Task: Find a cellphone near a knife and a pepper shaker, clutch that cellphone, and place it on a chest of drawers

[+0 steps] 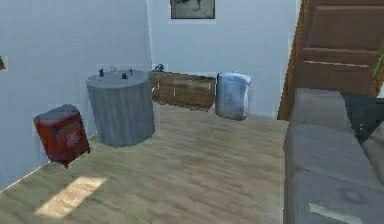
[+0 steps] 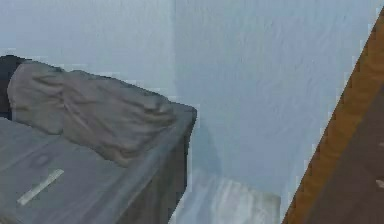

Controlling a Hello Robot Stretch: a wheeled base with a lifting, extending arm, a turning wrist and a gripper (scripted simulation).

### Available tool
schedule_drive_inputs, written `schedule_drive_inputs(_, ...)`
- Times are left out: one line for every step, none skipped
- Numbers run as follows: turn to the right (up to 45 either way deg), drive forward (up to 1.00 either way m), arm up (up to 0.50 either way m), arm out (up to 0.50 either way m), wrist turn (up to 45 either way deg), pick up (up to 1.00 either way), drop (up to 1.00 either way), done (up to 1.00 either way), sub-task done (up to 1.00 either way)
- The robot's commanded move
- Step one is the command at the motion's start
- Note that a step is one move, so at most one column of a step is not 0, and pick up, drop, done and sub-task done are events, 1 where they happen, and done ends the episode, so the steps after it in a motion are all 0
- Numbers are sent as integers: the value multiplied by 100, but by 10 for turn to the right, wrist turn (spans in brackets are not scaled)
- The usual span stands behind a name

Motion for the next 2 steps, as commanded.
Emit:
schedule_drive_inputs(-450,0,0,0,0,0,0,0,0)
schedule_drive_inputs(-240,0,0,0,0,0,0,0,0)
